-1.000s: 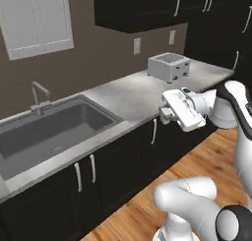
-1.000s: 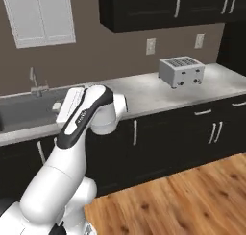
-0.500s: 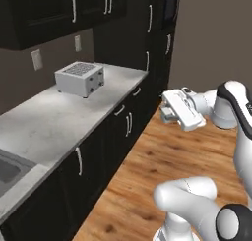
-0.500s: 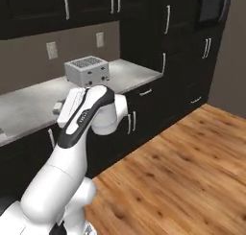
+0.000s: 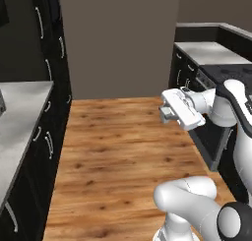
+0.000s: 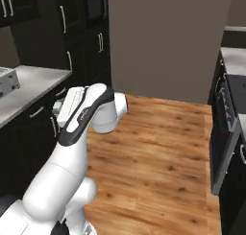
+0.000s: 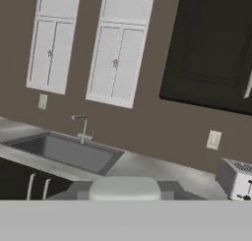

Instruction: Pick up the marshmallow and place it in the cup of hot chocolate on the dining counter.

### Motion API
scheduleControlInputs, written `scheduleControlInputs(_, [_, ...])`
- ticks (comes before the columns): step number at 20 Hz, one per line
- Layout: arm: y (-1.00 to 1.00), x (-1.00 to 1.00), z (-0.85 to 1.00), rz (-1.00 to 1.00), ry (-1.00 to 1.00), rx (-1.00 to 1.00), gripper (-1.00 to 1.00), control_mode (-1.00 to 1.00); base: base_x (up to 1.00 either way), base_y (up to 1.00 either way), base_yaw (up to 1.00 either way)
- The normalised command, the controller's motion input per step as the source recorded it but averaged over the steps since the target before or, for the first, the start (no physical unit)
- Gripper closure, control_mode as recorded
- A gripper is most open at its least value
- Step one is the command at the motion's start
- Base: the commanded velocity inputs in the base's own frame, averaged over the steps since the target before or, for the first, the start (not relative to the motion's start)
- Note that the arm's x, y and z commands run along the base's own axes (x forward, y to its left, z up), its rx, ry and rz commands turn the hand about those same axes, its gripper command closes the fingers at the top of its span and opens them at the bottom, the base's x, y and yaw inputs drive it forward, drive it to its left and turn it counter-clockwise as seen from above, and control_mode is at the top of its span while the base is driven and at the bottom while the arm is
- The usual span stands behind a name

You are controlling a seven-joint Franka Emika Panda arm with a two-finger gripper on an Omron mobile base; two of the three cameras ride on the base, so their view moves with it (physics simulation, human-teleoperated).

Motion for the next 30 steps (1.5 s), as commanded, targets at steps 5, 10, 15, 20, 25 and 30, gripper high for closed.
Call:
scheduleControlInputs(5, [0.00,0.00,0.00,0.00,0.00,0.00,1.00,1.00,0.01,-0.20,-0.75])
scheduleControlInputs(10, [0.00,0.00,0.00,0.00,0.00,0.00,1.00,1.00,0.00,-0.32,-0.70])
scheduleControlInputs(15, [0.00,0.00,0.00,0.00,0.00,0.00,1.00,1.00,0.03,-0.66,-0.68])
scheduleControlInputs(20, [0.00,0.00,0.00,0.00,0.00,0.00,1.00,1.00,0.12,-0.94,-0.61])
scheduleControlInputs(25, [0.00,0.00,0.00,0.00,0.00,0.00,1.00,1.00,0.35,-1.00,-0.49])
scheduleControlInputs(30, [0.00,0.00,0.00,0.00,0.00,0.00,1.00,1.00,0.72,-1.00,-0.42])
